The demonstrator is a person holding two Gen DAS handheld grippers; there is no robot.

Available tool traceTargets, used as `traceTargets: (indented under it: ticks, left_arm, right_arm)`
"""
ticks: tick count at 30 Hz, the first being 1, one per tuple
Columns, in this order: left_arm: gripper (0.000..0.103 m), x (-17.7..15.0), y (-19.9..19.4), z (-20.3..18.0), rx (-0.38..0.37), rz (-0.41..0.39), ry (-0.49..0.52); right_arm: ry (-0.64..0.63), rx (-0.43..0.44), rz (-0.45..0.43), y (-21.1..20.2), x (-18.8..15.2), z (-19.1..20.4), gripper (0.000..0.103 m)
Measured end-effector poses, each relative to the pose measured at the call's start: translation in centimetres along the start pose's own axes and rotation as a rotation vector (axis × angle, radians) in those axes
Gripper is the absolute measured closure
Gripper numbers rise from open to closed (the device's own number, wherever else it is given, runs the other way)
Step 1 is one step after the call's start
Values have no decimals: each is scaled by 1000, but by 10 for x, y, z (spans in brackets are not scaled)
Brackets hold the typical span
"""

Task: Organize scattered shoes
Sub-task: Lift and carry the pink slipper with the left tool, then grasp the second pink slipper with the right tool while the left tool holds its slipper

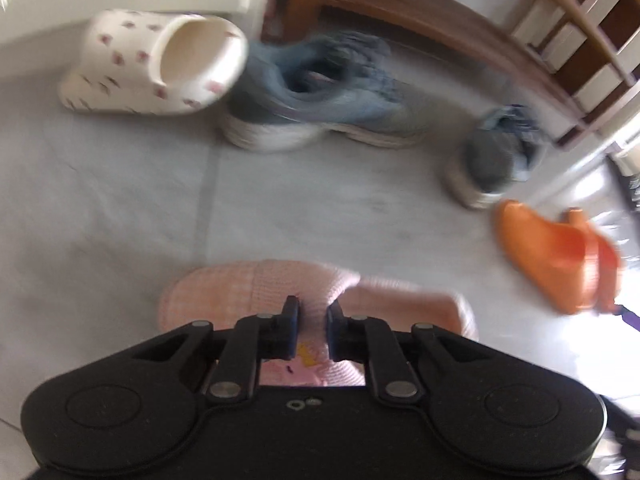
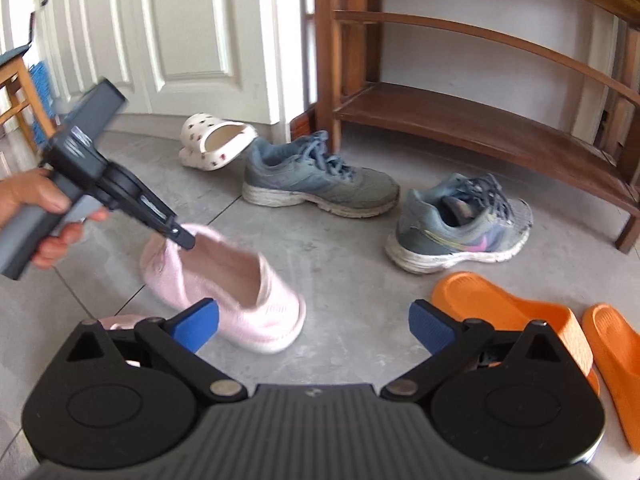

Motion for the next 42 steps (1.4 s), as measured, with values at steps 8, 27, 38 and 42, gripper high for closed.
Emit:
traceTargets:
  ticks: [8, 27, 38, 42]
  left_arm:
    - [103, -25, 9, -87, -357, 92, 52]
    - [86, -74, -41, -43, 105, -133, 290]
    - [81, -79, -67, -24, 108, -182, 303]
    - [78, -82, -67, -23, 123, -186, 303]
  right_arm:
    - [149, -68, -26, -20, -20, -36, 1]
    - [197, 212, 89, 20, -23, 10, 17]
    - [328, 155, 250, 74, -35, 6, 76]
    - [98, 239, 221, 76, -30, 25, 95]
Point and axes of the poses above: each gripper's, at about its wrist camera, not at the fingertips, and y roughly the way its jaws point, z to its left, x to its top, the point moved 1 cm from there along y, roughly the way its jaws point, and after that the axes turned 3 degrees about z, right-handed, at the moved point
